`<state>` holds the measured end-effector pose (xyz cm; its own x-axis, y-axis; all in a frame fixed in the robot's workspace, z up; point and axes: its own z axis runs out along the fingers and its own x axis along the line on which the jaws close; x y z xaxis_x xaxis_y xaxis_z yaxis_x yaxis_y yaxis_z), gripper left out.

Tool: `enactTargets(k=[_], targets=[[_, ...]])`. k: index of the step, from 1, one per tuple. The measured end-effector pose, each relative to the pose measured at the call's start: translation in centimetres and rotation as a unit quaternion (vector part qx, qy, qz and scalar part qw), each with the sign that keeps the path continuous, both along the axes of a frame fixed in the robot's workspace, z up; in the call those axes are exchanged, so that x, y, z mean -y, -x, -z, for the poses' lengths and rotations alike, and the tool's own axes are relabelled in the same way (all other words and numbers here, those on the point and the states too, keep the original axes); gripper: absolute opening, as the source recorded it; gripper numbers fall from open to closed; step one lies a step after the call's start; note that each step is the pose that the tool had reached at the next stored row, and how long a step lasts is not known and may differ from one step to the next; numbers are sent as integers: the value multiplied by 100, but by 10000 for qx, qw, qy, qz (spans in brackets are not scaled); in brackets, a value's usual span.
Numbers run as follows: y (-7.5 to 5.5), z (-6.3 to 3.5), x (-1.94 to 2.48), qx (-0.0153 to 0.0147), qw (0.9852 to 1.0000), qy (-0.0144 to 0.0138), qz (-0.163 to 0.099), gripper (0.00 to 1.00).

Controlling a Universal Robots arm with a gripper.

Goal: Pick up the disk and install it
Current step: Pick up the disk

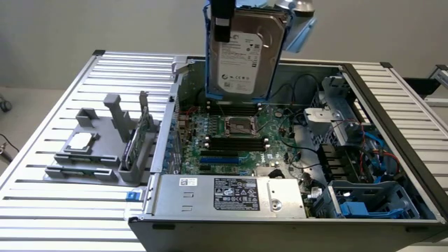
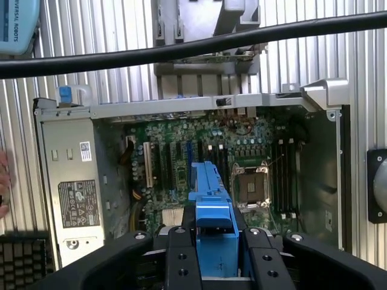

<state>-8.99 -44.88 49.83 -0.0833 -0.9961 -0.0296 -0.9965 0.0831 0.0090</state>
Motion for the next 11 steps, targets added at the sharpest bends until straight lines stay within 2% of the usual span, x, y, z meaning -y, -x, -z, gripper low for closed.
enactTargets(k=[11], targets=[[-319,0,228,0,10000,-33,0,33]])
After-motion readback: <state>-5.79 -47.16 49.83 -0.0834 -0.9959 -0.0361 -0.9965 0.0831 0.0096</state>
